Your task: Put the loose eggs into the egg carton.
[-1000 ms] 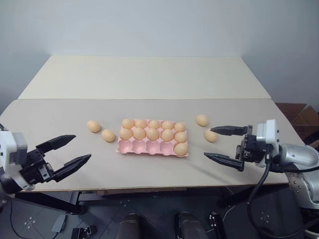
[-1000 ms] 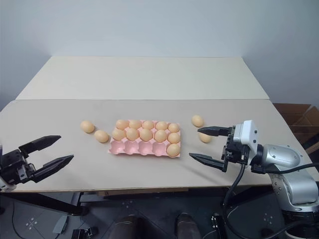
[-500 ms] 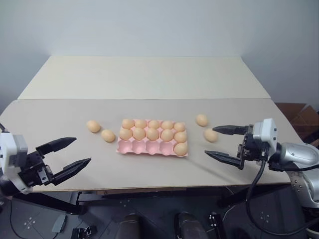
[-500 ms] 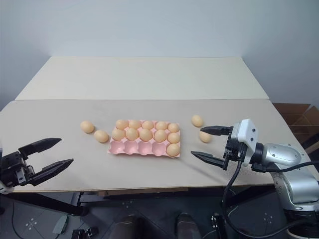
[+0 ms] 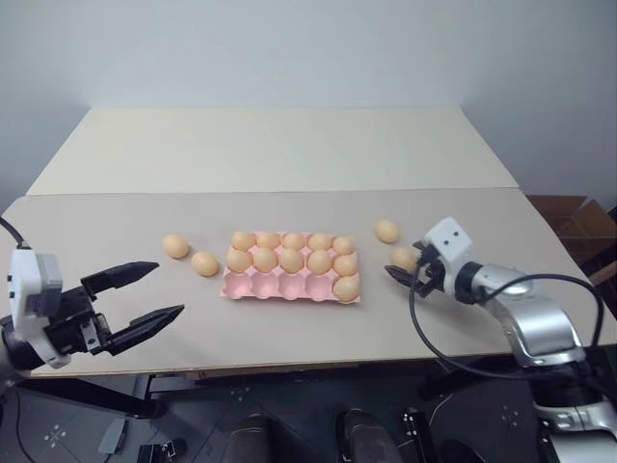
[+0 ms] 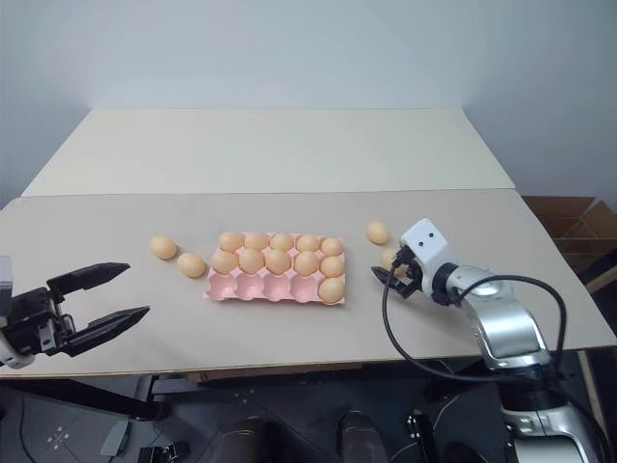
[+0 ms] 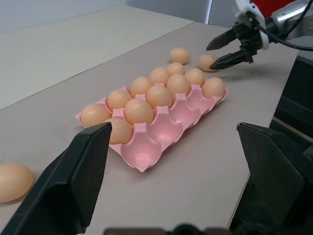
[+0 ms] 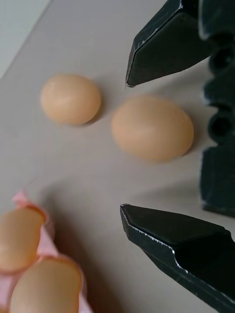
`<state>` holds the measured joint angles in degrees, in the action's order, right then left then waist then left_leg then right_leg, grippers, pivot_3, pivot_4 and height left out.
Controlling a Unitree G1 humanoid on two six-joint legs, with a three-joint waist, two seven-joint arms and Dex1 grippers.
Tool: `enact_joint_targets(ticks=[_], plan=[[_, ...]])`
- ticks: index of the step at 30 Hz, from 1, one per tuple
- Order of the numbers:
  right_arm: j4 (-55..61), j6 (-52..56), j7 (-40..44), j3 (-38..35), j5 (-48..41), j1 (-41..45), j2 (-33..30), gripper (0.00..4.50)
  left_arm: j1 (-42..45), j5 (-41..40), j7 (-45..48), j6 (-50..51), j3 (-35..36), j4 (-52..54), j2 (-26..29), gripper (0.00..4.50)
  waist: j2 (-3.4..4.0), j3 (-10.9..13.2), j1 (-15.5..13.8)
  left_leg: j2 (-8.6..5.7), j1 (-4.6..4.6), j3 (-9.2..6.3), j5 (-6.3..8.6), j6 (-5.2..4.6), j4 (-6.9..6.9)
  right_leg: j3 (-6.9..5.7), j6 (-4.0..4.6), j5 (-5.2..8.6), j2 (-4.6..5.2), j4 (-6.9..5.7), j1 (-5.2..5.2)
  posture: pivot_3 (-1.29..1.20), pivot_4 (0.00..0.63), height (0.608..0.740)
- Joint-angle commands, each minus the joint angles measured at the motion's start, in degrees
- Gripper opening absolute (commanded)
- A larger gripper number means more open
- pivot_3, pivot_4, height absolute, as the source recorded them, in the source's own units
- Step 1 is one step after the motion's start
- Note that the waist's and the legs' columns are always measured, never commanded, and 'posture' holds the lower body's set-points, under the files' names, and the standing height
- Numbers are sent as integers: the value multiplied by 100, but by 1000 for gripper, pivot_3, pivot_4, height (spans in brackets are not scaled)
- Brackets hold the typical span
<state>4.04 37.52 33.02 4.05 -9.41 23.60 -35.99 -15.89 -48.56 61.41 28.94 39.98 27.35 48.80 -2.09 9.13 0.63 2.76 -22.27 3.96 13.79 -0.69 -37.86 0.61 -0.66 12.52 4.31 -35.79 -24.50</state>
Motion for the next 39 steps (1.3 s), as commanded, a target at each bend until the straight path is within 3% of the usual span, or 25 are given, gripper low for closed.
enact_joint_targets(ticks=[1, 8, 15, 22, 26, 30, 39], plan=[[-277, 108, -209, -8, 174, 222, 138, 4078, 69, -19, 9, -6, 36, 44, 95, 4500, 0, 0, 0, -1, -2, 0, 0, 0, 0, -1, -1, -1, 0, 1, 0, 0, 150, 740], [458, 175, -211, -244, 41, 138, 256, 1881, 38, -25, -4, -11, 78, 100, 87, 4500, 1, 0, 12, 1, 0, -1, 0, 0, 0, -1, -16, -8, -1, -2, -1, 0, 150, 740], [2280, 929, 6, 165, -550, 195, 537, 1881, 193, -49, 57, -49, -98, 51, 101, 4500, 1, 0, 29, 11, 3, -4, 0, 0, 0, -4, -28, -4, -11, -9, -3, 0, 150, 740], [2265, 1256, -335, 1389, -197, 452, 1165, 1881, 688, 22, 191, -63, -504, -176, 252, 4500, -1, -1, 9, 8, 4, -6, -1, 1, 0, -6, -4, 2, -7, -11, -2, 0, 150, 740], [2162, 1376, -377, 1594, -45, 522, 1127, 3094, 994, 58, 283, -68, -676, -328, 368, 4500, -3, -1, -1, -2, -5, -5, -1, 1, 0, -7, -4, -5, 3, 0, -3, 0, 150, 740], [2434, 1419, -291, 1332, -164, 569, 1069, 4477, 1111, 72, 323, -63, -736, -395, 386, 4500, -3, -2, 11, 1, -5, -6, 0, 0, 0, -9, -16, -11, 0, 0, -3, 0, 150, 740], [3107, 1052, 452, -273, -937, 43, 165, 4477, 1135, 146, 416, -121, -728, -503, 345, 4500, -3, -1, -14, 4, -5, -9, 0, 0, 2, -16, -18, -9, -2, -5, -5, 0, 150, 740]])
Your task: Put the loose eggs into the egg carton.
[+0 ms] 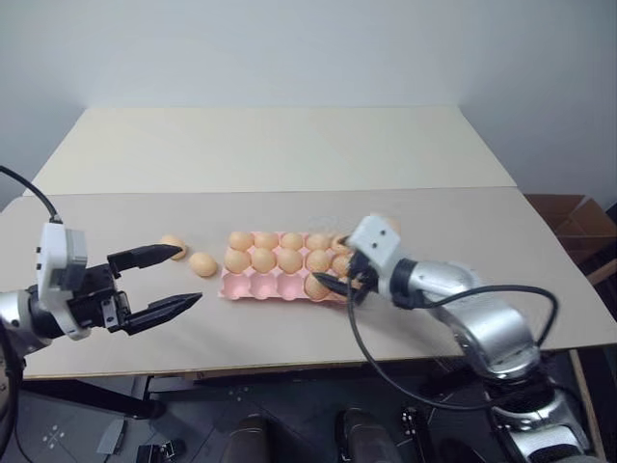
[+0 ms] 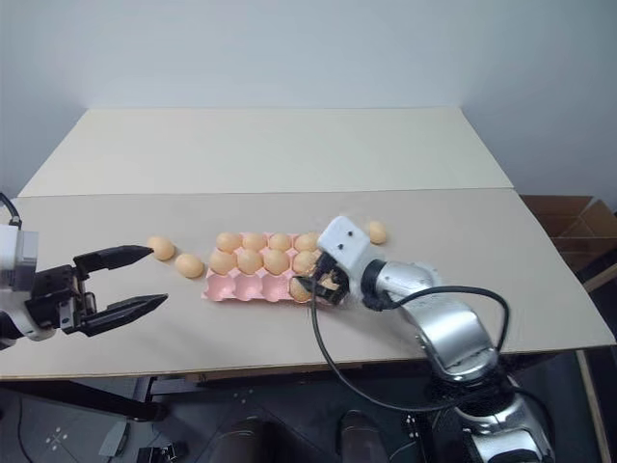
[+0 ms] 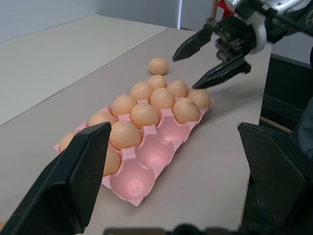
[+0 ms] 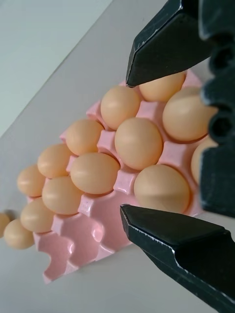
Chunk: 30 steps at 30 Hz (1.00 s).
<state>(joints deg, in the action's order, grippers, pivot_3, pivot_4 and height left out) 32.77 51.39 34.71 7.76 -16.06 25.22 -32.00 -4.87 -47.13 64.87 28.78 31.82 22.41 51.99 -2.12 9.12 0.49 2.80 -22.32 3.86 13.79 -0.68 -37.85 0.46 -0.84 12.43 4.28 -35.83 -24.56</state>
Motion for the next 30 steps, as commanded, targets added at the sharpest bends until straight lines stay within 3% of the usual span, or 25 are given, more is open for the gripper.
enact_joint_targets(ticks=[1, 7, 13, 24, 30], plan=[[145, -520, 468, -899, -361, -253, -396, 4477, 14, 21, 97, -123, 109, -38, 28, 4500, 0, 0, 0, -1, -1, 1, 0, 0, 0, 1, -3, 4, 1, 3, 1, 0, 150, 740], [-997, -1976, 1373, -1913, -371, -1200, -1183, 4477, 10, 123, 101, -216, 160, -164, -22, 4500, -2, 0, 4, -4, 5, 3, 0, 0, 0, 4, -19, 25, 3, 10, 11, 0, 150, 740], [-1777, -2819, 1706, -2061, -306, -1577, -1412, 4477, -21, 96, 237, -242, 293, -316, 26, 4500, -2, 1, 61, 2, 14, 4, 0, -1, 0, 11, -21, 26, -5, 2, 13, 0, 150, 740], [-2108, -2807, 1371, -1612, -199, -1064, -1159, 4477, 161, -96, 865, -107, 377, -561, 361, 4500, -2, 1, 26, 1, 15, 7, 0, 0, 0, 14, -17, 30, -3, 2, 12, 0, 150, 740], [-3245, -2382, 473, -877, 490, 234, -472, 4477, 435, -108, 646, -156, 258, -558, 109, 4500, -1, 1, 66, 1, 21, 10, -1, 0, -1, 22, -12, 26, -6, -3, 12, 0, 150, 740]])
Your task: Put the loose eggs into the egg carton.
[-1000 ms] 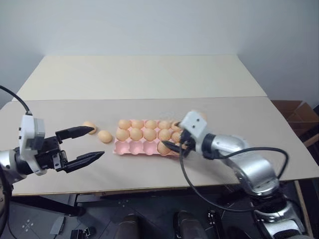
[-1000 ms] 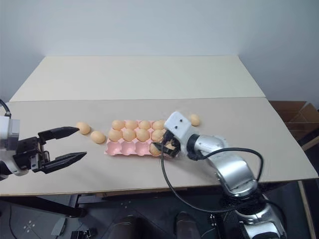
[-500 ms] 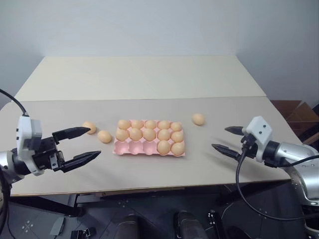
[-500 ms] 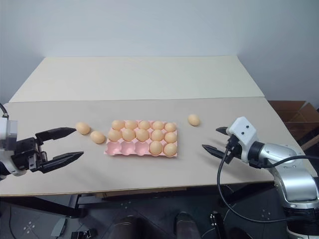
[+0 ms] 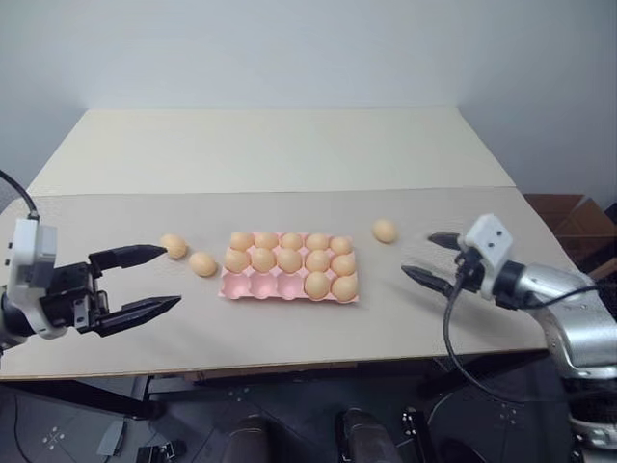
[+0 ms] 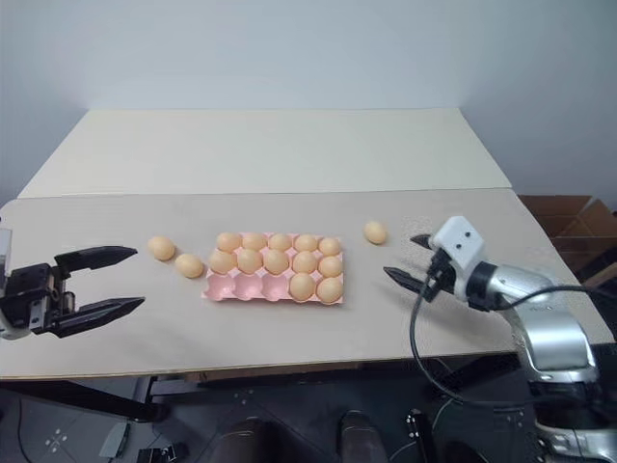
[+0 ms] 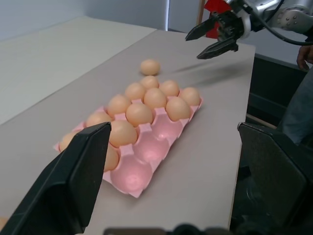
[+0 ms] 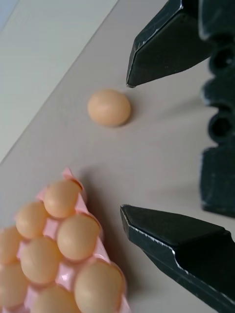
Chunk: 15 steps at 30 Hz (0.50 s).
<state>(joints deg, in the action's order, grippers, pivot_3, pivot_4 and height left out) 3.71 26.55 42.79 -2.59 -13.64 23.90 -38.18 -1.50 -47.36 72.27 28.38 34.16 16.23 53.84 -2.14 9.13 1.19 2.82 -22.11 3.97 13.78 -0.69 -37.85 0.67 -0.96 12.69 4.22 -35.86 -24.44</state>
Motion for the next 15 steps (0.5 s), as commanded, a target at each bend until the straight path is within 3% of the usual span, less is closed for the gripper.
enact_joint_targets(ticks=[1, 14, 15], plan=[[-483, 78, -382, 214, 316, 487, 215, 4477, 119, -75, -111, -119, 17, 71, -101, 4500, 1, 0, -8, -1, -4, -2, 0, 0, 0, -1, 7, -6, 0, -2, -2, 0, 150, 740], [-4027, -513, -1038, 881, 1289, 2435, 1281, 4477, 62, -53, -461, -124, 29, 318, -358, 4500, 1, 0, -3, -4, -23, -1, 2, -3, 1, -6, 0, -40, 4, 6, -14, 0, 150, 740], [-4221, -616, -1085, 863, 1315, 2506, 1345, 4310, 44, -67, -457, -113, 53, 332, -351, 4500, 1, 0, -1, -4, -23, -1, 1, -2, 1, -6, 0, -40, 3, 5, -14, 0, 150, 740]])
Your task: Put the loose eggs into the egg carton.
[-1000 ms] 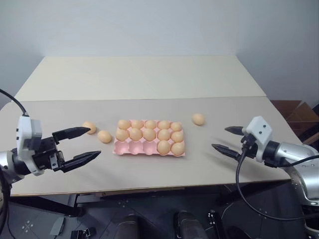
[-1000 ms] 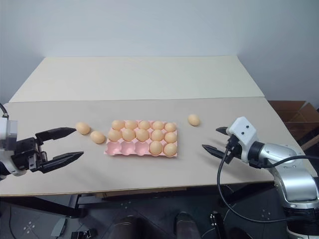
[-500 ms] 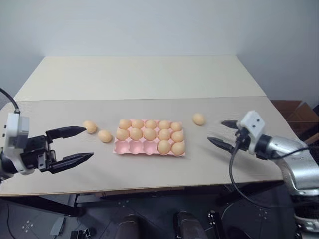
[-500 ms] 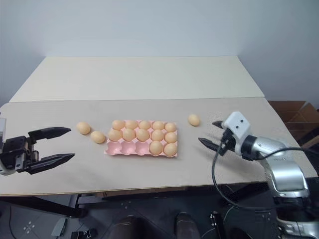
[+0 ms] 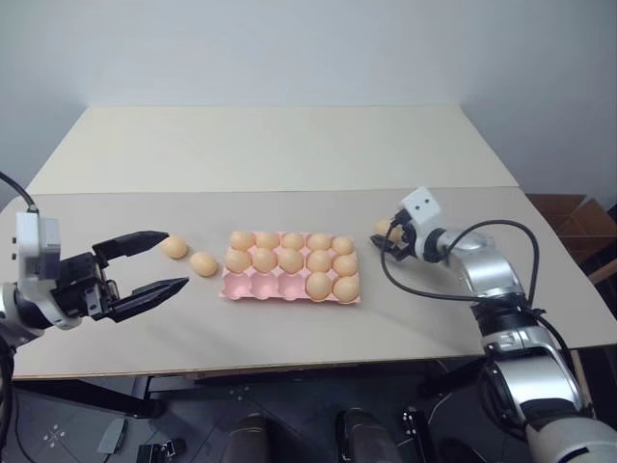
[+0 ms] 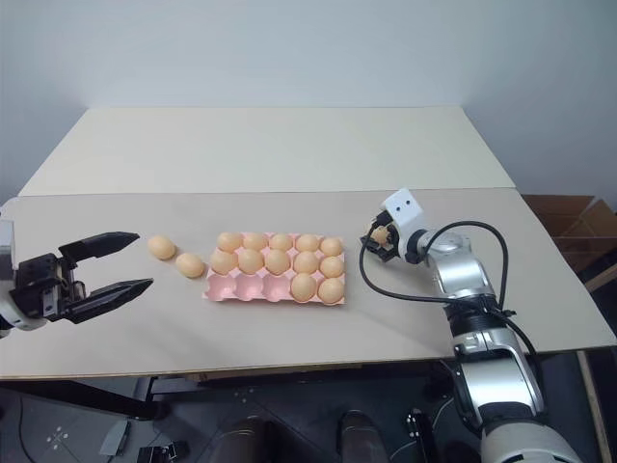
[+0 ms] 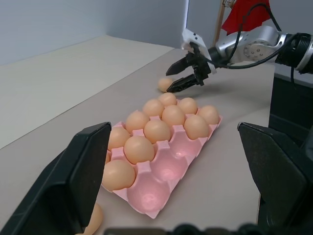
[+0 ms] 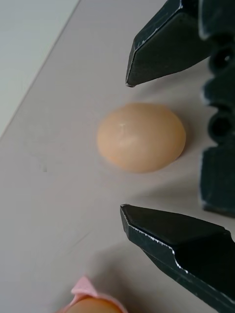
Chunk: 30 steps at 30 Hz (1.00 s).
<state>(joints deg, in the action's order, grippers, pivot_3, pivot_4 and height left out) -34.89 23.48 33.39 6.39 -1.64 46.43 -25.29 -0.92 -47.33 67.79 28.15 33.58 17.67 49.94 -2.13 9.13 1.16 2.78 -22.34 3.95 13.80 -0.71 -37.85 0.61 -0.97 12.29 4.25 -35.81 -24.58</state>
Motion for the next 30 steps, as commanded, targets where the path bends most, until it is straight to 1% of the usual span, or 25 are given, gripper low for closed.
enact_joint_targets(ticks=[1, 2, 4, 7, 8, 9, 10, 14, 17, 19, 22, 24, 30], plan=[[-511, -420, -180, -56, 138, 309, 106, 4081, -28, -77, -4, -84, 131, 196, 48, 4500, 0, 0, 2, 0, 0, -1, 0, 0, 0, -1, 0, 0, 0, -2, 0, 0, 150, 740], [-621, -510, -231, -89, 143, 352, 151, 3896, -43, -83, 2, -77, 150, 205, 54, 4500, 0, 0, 10, 1, 1, -1, 0, 0, 0, 0, 0, 0, 0, -3, 0, 0, 150, 740], [-552, -599, -244, -174, 85, 369, 194, 3222, -86, -100, 14, -65, 195, 231, 63, 4500, 0, 0, 27, 2, 2, -1, 0, 0, 0, 0, 0, -1, -1, -5, 0, 0, 150, 740], [59, -507, -219, -268, -18, 230, 180, 2158, -134, -114, 14, -55, 233, 254, 82, 4500, 1, 0, 42, 3, 2, -1, 0, 0, 0, 0, -1, -1, -1, -5, 0, 0, 150, 740], [385, -411, -189, -283, -54, 137, 158, 1952, -146, -115, 10, -52, 238, 262, 87, 4500, 1, 1, 43, 3, 0, -2, 0, 0, 0, -1, -1, -1, -1, -5, 0, 0, 150, 740], [825, -272, -162, -283, -86, 7, 135, 1860, -156, -113, 6, -51, 243, 267, 89, 4500, 2, 1, 48, 3, 0, -3, 0, 0, 0, -1, -1, -1, -1, -5, -1, 0, 150, 740], [1139, -164, -153, -282, -104, -90, 121, 1860, -164, -112, 3, -50, 247, 272, 89, 4500, 2, 1, 49, 4, 0, -3, 0, 0, 0, -1, -2, 0, -1, -5, -1, 0, 150, 740], [3424, 890, 103, -85, -452, -650, 172, 1860, -220, -92, 44, -41, 298, 236, 114, 4500, 3, 1, 44, 6, 1, -5, 1, 0, 2, -3, -3, 0, -1, -7, -2, 0, 150, 740], [4727, 1644, 159, 385, -629, -952, 361, 1860, -245, -36, 103, -49, 329, 140, 170, 4500, 3, 1, 73, 9, 3, -5, 0, 0, 2, -3, -2, 0, -3, -10, -4, 0, 150, 740], [5248, 1969, 114, 733, -675, -1089, 576, 1860, -235, 13, 130, -67, 333, 48, 217, 4500, 3, 0, 101, 11, 7, -5, 0, 1, 2, -3, 1, 2, -4, -17, -4, 0, 150, 740], [5587, 2282, -34, 1096, -678, -1191, 862, 1860, -219, 21, 163, -87, 309, -8, 259, 4500, 3, 0, 108, 12, 12, -7, -1, 2, 2, -7, 4, 4, -6, -24, -4, 0, 150, 740], [5629, 2277, -97, 1462, -522, -1222, 947, 1860, -208, 26, 176, -97, 280, -19, 273, 4500, 3, 0, 98, 10, 11, -7, -2, 5, 2, -7, 6, 4, -4, -23, -4, 0, 150, 740], [5456, 2303, -182, 2039, -254, -1161, 992, 1860, -198, 14, 157, -70, 261, 14, 278, 4500, 1, -1, 82, 2, 2, -5, -2, 5, 2, -8, 4, 3, 6, -9, -5, 0, 150, 740]])
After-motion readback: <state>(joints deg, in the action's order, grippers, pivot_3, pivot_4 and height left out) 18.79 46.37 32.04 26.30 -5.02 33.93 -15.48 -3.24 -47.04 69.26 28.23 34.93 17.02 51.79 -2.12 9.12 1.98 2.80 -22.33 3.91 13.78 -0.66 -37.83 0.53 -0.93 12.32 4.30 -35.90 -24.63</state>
